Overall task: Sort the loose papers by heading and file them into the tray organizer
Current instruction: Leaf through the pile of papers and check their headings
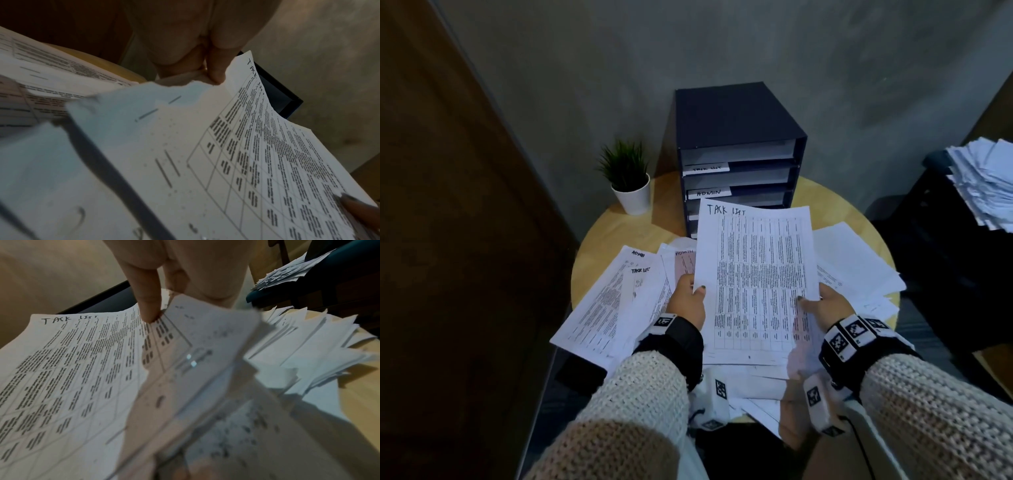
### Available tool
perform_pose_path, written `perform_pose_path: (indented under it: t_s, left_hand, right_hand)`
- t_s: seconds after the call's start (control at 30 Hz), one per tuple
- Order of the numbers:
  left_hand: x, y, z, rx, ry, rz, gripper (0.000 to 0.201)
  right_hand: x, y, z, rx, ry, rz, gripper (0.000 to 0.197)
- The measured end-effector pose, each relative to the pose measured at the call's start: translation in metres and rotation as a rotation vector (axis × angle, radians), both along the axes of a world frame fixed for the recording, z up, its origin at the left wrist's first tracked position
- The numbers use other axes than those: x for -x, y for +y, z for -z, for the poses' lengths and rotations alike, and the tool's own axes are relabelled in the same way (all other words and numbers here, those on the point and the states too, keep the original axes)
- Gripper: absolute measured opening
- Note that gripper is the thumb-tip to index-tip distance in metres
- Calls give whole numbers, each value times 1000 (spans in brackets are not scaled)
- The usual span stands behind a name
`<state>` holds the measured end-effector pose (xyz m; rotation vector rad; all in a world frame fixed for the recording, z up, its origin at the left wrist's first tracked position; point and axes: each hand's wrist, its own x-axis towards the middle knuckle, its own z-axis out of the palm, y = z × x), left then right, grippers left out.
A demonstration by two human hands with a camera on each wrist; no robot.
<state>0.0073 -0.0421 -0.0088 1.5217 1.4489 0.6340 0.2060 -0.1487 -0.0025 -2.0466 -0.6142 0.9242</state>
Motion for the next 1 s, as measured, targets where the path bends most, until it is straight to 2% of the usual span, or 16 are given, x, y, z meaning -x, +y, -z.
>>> perform_pose_path:
  t_s: [0.23, 0.47, 0.67, 0.73, 0.8, 0.87, 0.9, 1.0]
  left_hand:
    - [-3, -2, -7, 25, 36, 19, 24]
    - [-8, 21, 6, -7, 33, -19, 26]
    - [0, 42, 20, 65, 34, -32, 26]
    - [7, 50, 23, 97, -3, -33, 22]
    - [18, 59, 26, 120, -75, -83, 17]
    - [35, 70, 32, 80, -103, -149, 29]
    - [47, 75, 37, 33, -40, -167, 31]
    - [87, 81, 51, -19, 317, -241, 26]
  right_hand:
    - [-4, 9, 1, -35, -50, -54, 34]
    - [-13, 24, 14, -63, -67, -23, 31]
    - [-7, 56, 33, -106, -50, -11, 18]
    - [-6, 61, 39, -142, -29, 7, 15]
    - [-5, 64, 41, -194, 15, 30, 20]
    - [-5, 62, 42, -210, 49, 59, 19]
    - [-5, 61, 44, -197, 59, 73, 16]
    - [-6, 54, 50, -129, 22, 69, 12]
